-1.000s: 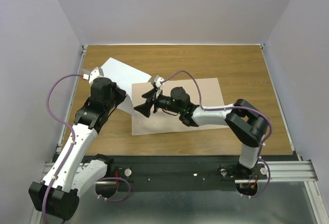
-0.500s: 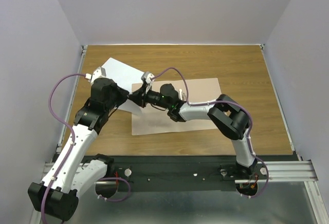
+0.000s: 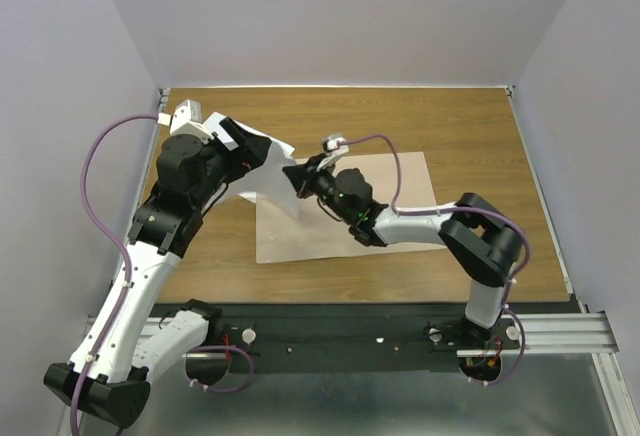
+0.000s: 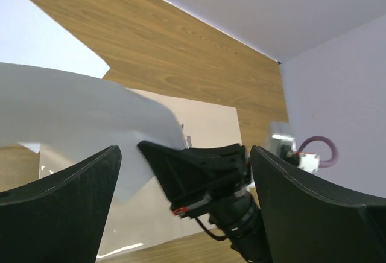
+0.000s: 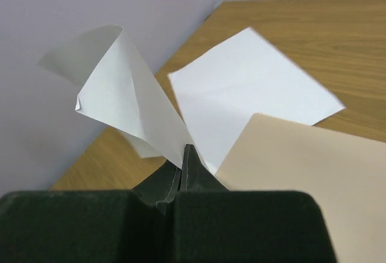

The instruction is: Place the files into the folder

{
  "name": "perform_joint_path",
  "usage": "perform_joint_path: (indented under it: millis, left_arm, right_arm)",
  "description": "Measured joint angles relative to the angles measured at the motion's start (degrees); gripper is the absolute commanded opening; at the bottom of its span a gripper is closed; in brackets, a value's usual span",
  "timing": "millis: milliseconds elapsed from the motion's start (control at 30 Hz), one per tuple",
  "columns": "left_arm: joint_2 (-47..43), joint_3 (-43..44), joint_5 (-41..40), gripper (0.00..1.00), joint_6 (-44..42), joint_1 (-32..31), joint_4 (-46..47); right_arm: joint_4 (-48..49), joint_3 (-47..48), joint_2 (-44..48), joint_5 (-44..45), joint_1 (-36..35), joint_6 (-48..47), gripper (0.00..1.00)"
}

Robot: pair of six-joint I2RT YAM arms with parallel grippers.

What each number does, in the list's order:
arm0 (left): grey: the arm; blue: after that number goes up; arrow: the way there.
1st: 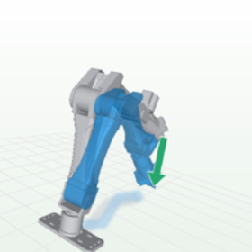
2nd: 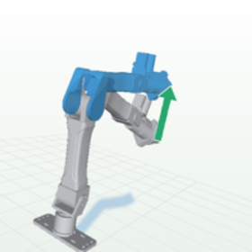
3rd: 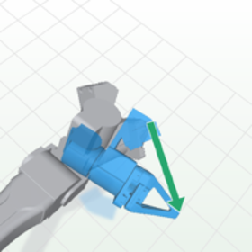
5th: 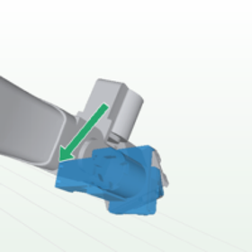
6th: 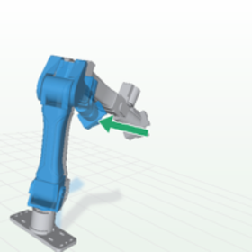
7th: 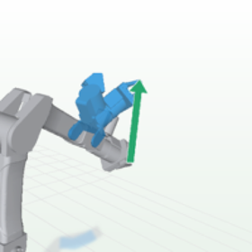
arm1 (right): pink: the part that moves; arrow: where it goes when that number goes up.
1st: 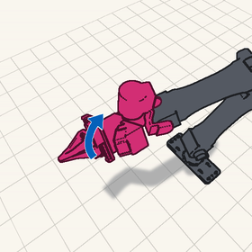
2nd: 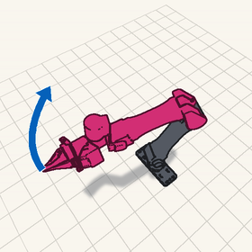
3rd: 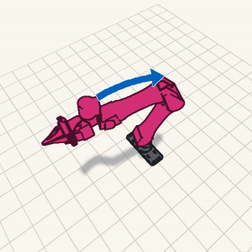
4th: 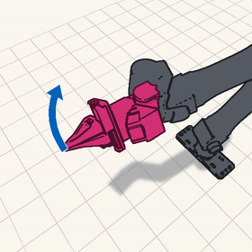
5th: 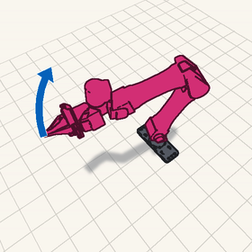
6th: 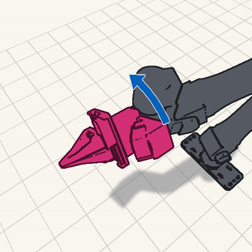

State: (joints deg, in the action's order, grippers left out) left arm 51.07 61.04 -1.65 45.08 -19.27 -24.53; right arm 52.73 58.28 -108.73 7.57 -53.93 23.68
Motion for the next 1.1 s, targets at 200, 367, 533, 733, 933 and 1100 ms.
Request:
perform_joint_path:
  millis: [200, 367, 533, 733, 933, 1100]
  left_arm:
    - [1.07, 0.17, 1.33, 0.97, -1.64, -0.37, 2.62]
    - [5.03, -4.17, 2.62, 0.97, -2.25, -0.46, 8.26]
    - [18.27, -7.28, 4.02, 0.97, -2.23, -3.74, 13.49]
    - [31.12, -7.54, 5.40, 0.97, -2.23, -7.93, 16.96]
    - [40.04, -7.96, 6.80, 0.97, -2.21, -10.05, 21.44]
    - [45.48, -9.46, 8.02, 0.97, -2.25, -11.96, 23.17]
  right_arm:
    - [-4.74, -6.40, 13.03, 11.21, 6.12, 5.49, 0.01]
    - [-13.38, -10.95, 22.14, 18.69, 14.69, 12.63, 0.01]
    - [-26.05, -19.02, 31.45, 26.84, 21.03, 20.83, 0.01]
    - [-37.81, -25.90, 38.45, 32.81, 25.35, 29.55, 0.01]
    - [-43.58, -31.74, 38.56, 33.09, 26.03, 36.02, 0.01]
    - [-45.99, -35.80, 38.62, 30.03, 26.03, 40.59, 0.01]
